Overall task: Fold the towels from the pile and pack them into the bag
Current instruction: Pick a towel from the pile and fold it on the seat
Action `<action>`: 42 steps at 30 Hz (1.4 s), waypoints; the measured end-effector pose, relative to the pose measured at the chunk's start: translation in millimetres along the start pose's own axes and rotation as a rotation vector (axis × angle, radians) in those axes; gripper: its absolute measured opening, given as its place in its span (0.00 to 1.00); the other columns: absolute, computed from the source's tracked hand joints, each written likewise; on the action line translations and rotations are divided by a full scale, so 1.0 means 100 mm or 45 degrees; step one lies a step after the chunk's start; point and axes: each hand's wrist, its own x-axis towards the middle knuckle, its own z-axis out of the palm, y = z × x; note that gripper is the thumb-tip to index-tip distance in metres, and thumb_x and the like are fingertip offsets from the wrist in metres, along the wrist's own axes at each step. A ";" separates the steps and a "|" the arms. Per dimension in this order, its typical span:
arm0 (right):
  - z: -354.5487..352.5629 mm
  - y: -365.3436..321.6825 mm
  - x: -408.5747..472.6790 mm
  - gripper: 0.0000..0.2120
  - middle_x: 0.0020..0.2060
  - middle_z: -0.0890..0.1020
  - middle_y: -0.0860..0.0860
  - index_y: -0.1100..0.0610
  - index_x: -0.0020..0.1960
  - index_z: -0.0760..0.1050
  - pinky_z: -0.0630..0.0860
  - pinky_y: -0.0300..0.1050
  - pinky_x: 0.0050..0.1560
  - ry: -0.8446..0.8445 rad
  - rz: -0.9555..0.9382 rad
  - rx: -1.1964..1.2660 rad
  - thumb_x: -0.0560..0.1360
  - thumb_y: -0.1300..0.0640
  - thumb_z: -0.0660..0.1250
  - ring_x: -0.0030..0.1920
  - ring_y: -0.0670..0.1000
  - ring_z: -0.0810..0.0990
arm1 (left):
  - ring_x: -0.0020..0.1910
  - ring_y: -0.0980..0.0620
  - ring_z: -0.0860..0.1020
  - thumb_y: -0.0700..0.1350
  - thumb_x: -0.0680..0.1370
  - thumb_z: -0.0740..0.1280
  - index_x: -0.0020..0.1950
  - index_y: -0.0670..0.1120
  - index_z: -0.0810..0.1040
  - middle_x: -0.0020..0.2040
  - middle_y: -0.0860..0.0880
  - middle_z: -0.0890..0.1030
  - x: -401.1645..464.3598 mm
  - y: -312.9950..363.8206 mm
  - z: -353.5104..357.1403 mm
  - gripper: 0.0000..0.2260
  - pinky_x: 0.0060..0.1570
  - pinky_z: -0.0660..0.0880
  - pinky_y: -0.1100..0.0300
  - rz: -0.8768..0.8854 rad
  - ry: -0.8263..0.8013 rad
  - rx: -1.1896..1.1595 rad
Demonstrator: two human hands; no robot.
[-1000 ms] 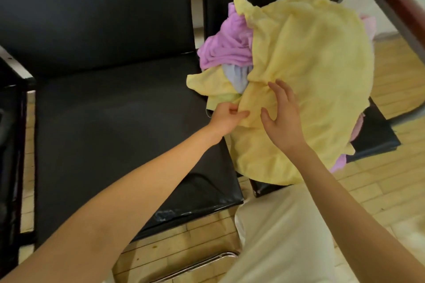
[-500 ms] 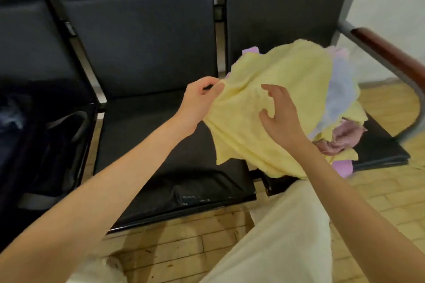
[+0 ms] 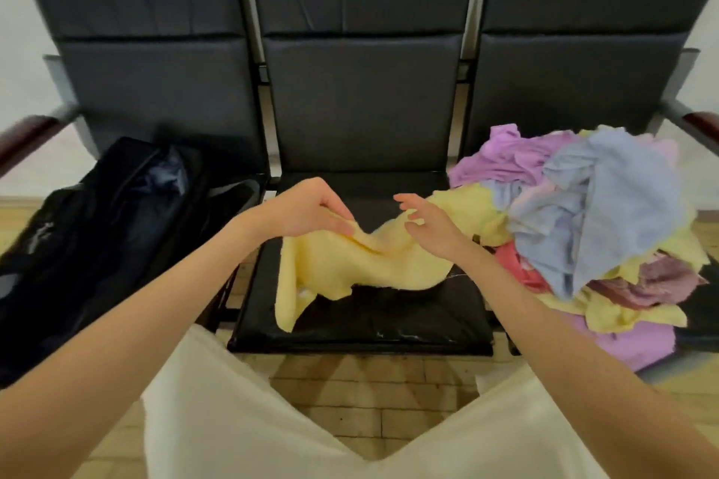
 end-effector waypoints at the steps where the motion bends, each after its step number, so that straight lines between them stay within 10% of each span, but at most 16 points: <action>1: 0.15 0.00 0.05 0.25 0.68 0.70 0.53 0.56 0.72 0.63 0.65 0.37 0.60 -0.073 -0.015 -0.037 0.78 0.69 0.56 0.67 0.52 0.69 | 0.47 0.62 0.80 0.47 0.74 0.72 0.50 0.50 0.85 0.47 0.58 0.84 -0.07 -0.09 0.01 0.06 0.52 0.77 0.62 -0.027 -0.018 0.129; 11: 1.36 -0.05 0.31 0.23 0.73 0.64 0.53 0.53 0.74 0.62 0.60 0.44 0.70 -0.592 -0.065 -0.329 0.81 0.65 0.53 0.73 0.54 0.62 | 0.53 0.58 0.79 0.51 0.76 0.69 0.54 0.51 0.84 0.53 0.57 0.83 -0.83 -0.86 0.21 0.09 0.55 0.74 0.59 -0.172 -0.001 0.478; 19: 1.75 -0.59 0.38 0.26 0.72 0.66 0.51 0.55 0.70 0.68 0.64 0.44 0.68 -0.874 -0.134 -0.335 0.74 0.70 0.60 0.72 0.53 0.63 | 0.45 0.62 0.77 0.51 0.75 0.70 0.55 0.50 0.84 0.48 0.56 0.83 -1.25 -1.18 0.21 0.11 0.51 0.71 0.66 -0.213 0.545 0.205; 22: 1.74 -0.62 0.35 0.21 0.57 0.77 0.53 0.56 0.66 0.72 0.74 0.45 0.56 -0.868 -0.122 -0.382 0.74 0.66 0.62 0.59 0.55 0.75 | 0.47 0.59 0.79 0.48 0.74 0.71 0.54 0.48 0.84 0.48 0.53 0.84 -1.31 -1.20 0.18 0.10 0.53 0.75 0.62 -0.220 0.706 0.086; 27: 1.61 -0.52 0.24 0.08 0.42 0.78 0.51 0.60 0.53 0.78 0.68 0.36 0.38 -0.540 -0.097 -0.142 0.77 0.59 0.63 0.45 0.51 0.77 | 0.50 0.56 0.81 0.45 0.74 0.72 0.55 0.45 0.83 0.49 0.51 0.84 -1.35 -1.16 0.14 0.11 0.55 0.77 0.58 -0.225 0.956 -0.029; 35: 0.99 -0.50 -0.13 0.08 0.42 0.75 0.48 0.58 0.45 0.75 0.64 0.36 0.41 0.812 -0.265 0.005 0.70 0.69 0.65 0.42 0.48 0.72 | 0.45 0.57 0.81 0.45 0.75 0.72 0.53 0.45 0.84 0.45 0.53 0.84 -1.18 -1.03 0.16 0.09 0.48 0.76 0.66 -0.202 1.247 -0.072; 42: 0.79 0.30 -0.51 0.17 0.39 0.77 0.54 0.60 0.43 0.77 0.71 0.38 0.37 0.401 -0.699 -0.862 0.57 0.71 0.76 0.37 0.53 0.77 | 0.49 0.50 0.79 0.52 0.79 0.64 0.56 0.49 0.83 0.49 0.50 0.82 -0.83 -0.91 0.41 0.12 0.48 0.74 0.56 -0.308 0.803 0.325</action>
